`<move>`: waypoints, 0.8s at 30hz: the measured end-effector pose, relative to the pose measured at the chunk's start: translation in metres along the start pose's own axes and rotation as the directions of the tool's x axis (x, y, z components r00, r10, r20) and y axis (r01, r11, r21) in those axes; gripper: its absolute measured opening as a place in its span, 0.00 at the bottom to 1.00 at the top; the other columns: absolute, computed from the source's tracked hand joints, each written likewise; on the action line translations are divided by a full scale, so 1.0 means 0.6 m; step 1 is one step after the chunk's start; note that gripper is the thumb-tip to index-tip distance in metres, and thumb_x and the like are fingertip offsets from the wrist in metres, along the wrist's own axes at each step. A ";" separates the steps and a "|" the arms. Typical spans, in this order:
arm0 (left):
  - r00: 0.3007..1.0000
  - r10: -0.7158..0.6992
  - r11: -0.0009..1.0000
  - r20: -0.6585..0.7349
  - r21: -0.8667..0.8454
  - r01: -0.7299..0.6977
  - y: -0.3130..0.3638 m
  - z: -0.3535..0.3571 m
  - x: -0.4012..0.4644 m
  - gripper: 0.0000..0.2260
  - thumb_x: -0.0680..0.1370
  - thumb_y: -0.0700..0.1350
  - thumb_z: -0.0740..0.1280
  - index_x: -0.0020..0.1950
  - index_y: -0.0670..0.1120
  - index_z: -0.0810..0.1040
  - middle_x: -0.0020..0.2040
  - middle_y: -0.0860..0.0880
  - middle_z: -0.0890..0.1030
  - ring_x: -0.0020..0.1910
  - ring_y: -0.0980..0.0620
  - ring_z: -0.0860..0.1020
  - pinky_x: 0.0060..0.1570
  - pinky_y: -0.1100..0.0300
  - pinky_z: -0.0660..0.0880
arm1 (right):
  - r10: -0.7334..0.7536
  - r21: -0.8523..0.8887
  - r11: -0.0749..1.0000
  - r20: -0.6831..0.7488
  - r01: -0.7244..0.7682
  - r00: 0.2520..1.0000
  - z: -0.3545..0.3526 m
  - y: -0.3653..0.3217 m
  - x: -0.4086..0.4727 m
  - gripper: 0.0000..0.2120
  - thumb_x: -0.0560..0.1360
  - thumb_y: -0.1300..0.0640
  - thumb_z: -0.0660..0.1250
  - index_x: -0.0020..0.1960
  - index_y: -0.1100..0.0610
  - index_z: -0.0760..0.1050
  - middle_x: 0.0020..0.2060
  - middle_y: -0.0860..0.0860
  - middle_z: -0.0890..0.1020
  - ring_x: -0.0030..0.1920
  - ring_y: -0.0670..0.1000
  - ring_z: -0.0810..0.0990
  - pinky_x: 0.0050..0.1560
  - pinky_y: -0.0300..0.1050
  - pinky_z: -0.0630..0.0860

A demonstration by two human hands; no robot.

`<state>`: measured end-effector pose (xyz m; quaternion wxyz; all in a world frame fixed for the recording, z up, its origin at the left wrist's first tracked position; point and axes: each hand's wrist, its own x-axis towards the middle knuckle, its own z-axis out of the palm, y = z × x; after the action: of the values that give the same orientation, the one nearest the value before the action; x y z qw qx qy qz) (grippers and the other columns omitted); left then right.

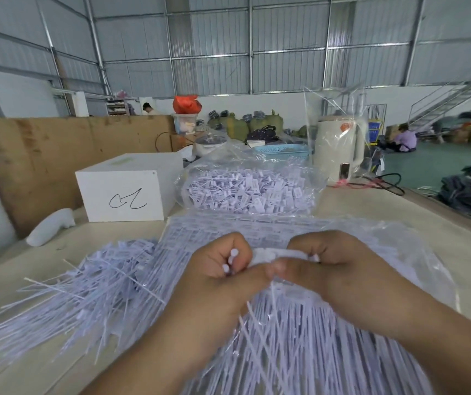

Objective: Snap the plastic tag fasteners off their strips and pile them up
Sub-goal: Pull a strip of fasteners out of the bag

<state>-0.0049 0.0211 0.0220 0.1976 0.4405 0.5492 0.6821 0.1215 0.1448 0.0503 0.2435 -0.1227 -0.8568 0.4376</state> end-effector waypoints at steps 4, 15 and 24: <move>0.987 -0.066 0.990 -0.150 -0.131 0.046 -0.003 -0.010 0.006 0.17 0.65 0.46 0.73 0.25 0.50 0.64 0.23 0.52 0.62 0.21 0.55 0.60 0.25 0.62 0.59 | 0.073 0.125 0.992 -0.367 -0.028 0.927 -0.010 0.004 0.006 0.24 0.73 0.40 0.65 0.32 0.60 0.71 0.22 0.53 0.69 0.21 0.47 0.65 0.24 0.34 0.65; 0.954 -0.046 0.995 0.297 -0.071 0.070 0.009 -0.016 -0.002 0.08 0.65 0.48 0.71 0.43 0.52 0.80 0.27 0.53 0.71 0.22 0.58 0.66 0.23 0.67 0.64 | -0.135 0.179 0.979 0.186 0.101 0.973 0.007 0.005 -0.005 0.10 0.70 0.47 0.71 0.39 0.51 0.73 0.30 0.42 0.73 0.30 0.40 0.71 0.31 0.32 0.67; 0.799 -0.055 0.968 0.599 -0.163 0.189 0.030 -0.031 -0.001 0.12 0.72 0.41 0.64 0.54 0.48 0.79 0.29 0.57 0.78 0.25 0.60 0.71 0.28 0.65 0.65 | -0.107 0.205 0.978 0.350 0.035 0.930 -0.003 0.008 -0.007 0.13 0.73 0.49 0.70 0.46 0.58 0.74 0.43 0.62 0.83 0.34 0.43 0.73 0.35 0.29 0.66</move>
<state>-0.0156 0.0043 0.0380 0.4482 0.5698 0.4112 0.5525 0.1257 0.1471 0.0459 0.1093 0.0150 -0.8438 0.5252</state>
